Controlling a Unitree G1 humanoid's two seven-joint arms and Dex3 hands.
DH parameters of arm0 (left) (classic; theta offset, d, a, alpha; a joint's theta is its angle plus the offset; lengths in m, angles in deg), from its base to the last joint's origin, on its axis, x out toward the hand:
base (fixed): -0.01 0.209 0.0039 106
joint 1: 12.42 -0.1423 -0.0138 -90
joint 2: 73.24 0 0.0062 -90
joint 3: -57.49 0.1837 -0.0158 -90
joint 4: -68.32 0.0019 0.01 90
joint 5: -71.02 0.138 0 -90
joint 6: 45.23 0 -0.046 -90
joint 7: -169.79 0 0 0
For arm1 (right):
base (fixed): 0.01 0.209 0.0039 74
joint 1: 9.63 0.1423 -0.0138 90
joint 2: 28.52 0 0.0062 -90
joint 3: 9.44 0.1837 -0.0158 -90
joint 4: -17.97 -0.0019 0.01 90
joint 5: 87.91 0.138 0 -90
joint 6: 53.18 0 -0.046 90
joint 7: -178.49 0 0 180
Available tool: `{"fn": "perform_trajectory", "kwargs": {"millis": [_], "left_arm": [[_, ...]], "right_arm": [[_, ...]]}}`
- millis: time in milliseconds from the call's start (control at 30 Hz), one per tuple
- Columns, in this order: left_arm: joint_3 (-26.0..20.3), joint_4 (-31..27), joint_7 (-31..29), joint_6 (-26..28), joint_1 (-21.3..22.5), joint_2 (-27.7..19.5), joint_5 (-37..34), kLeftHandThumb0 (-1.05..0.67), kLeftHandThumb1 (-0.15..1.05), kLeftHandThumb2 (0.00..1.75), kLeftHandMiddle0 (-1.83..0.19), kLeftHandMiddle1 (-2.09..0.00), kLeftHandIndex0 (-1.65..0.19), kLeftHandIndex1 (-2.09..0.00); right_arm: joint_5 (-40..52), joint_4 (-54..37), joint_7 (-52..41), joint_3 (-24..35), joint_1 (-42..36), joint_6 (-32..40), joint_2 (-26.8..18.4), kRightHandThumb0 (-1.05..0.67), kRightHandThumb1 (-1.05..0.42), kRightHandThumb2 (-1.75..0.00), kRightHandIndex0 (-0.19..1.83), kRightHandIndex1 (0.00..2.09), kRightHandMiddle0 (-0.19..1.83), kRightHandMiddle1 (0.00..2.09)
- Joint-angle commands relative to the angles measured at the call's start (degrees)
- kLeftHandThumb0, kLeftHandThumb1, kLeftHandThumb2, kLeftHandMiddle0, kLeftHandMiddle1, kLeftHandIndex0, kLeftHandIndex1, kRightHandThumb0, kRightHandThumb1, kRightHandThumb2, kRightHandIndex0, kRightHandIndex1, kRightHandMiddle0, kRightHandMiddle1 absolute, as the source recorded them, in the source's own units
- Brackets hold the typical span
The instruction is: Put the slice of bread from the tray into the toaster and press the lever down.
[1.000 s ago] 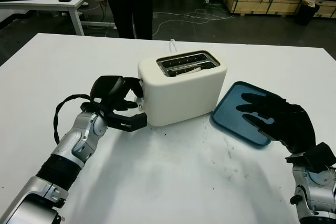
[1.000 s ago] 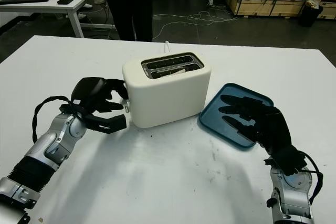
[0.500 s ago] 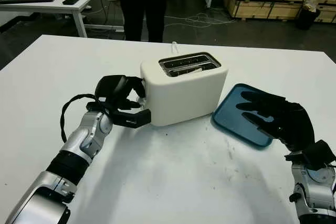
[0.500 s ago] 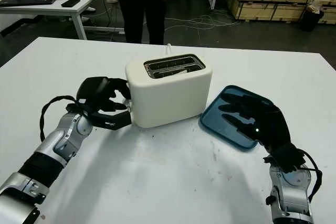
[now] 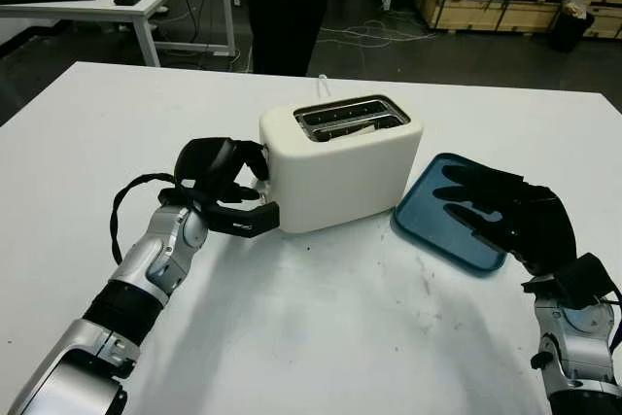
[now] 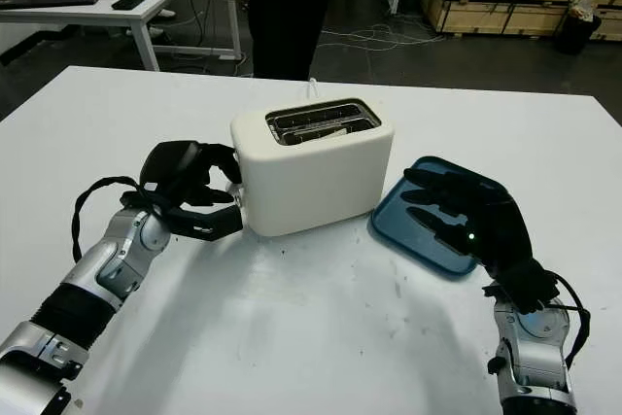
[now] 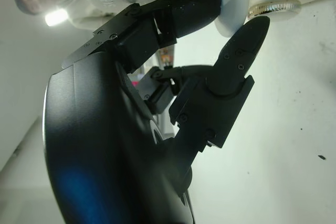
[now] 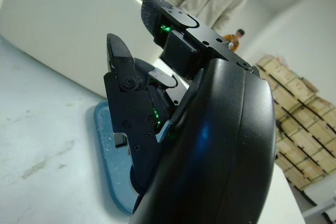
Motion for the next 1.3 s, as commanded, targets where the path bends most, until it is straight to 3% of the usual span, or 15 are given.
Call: {"fn": "perform_trajectory", "kwargs": {"millis": [0, 33, 100, 233, 267, 367, 467, 567, 833, 1267], "left_arm": [[10.5, 0.1, -8.4, -4.7, -7.0, 5.5, 0.1, -0.42, 0.84, 0.00, -0.90, -1.23, -1.05, -0.61], [9.5, -1.7, -7.5, -4.9, -7.5, 4.7, -0.4, -0.42, 0.84, 0.00, -0.91, -1.21, -1.06, -0.53], [7.9, -5.4, -6.8, -5.1, -8.1, 3.1, -1.1, -0.39, 0.84, 0.00, -0.89, -1.35, -1.12, -0.39], [4.0, -11.8, -4.7, -5.6, -9.1, 0.3, -2.7, -0.37, 0.83, 0.01, -0.86, -1.58, -1.15, -0.36], [2.9, -13.8, -5.4, -5.0, -9.3, -0.8, -3.2, -0.36, 0.84, 0.01, -0.84, -1.57, -1.15, -0.36], [0.1, -18.5, -6.2, -3.7, -9.6, -3.2, -3.4, -0.40, 0.88, 0.01, -0.85, -1.20, -1.12, -0.34], [-1.9, -20.4, -4.8, -4.3, -9.7, -4.4, -2.2, -0.42, 0.85, 0.00, -0.95, -1.18, -1.14, -0.31], [-3.8, -21.2, -5.1, -4.5, -9.2, -5.4, -2.2, -0.41, 0.84, 0.00, -0.93, -1.39, -1.15, -0.29], [-7.2, -20.9, -6.2, -6.2, -8.3, -7.0, -2.9, -0.41, 0.84, 0.00, -1.01, -1.10, -1.23, -0.25], [-12.4, -21.2, -4.3, -10.1, -8.8, -7.5, -3.1, -0.37, 0.83, 0.00, -0.96, -1.19, -1.24, -0.22]], "right_arm": [[-1.0, 1.2, 1.0, -0.3, 1.6, -1.1, 0.8, -0.19, -0.92, -0.07, 0.74, 0.52, 0.90, 0.00], [-0.7, 1.3, 1.0, -0.2, 1.6, -1.1, 1.0, -0.19, -0.92, -0.06, 0.74, 0.52, 0.90, 0.00], [-0.4, 1.4, 1.0, -0.3, 1.7, -0.9, 1.2, -0.18, -0.92, -0.06, 0.75, 0.53, 0.90, 0.00], [-0.4, 2.2, 0.9, -0.4, 2.2, -1.6, 1.4, -0.18, -0.92, -0.06, 0.77, 0.54, 0.90, 0.00], [-0.3, 2.3, 0.9, -0.5, 2.2, -1.4, 1.5, -0.18, -0.92, -0.06, 0.77, 0.54, 0.90, 0.00], [-0.3, 2.4, 0.9, -0.6, 2.4, -1.1, 1.7, -0.20, -0.92, -0.06, 0.77, 0.55, 0.90, 0.00], [-0.7, 2.9, 1.0, -0.7, 2.8, -1.4, 1.8, -0.18, -0.92, -0.06, 0.76, 0.56, 0.90, 0.00], [-1.6, 3.8, 1.2, -0.9, 3.2, -2.5, 1.8, -0.17, -0.92, -0.07, 0.76, 0.56, 0.90, 0.00], [-2.1, 4.3, 1.7, -1.0, 3.5, -2.5, 1.9, -0.17, -0.92, -0.07, 0.75, 0.58, 0.91, 0.00], [-3.3, 4.4, 2.1, -1.1, 3.7, -3.0, 1.5, -0.17, -0.92, -0.06, 0.72, 0.60, 0.90, 0.00]]}}
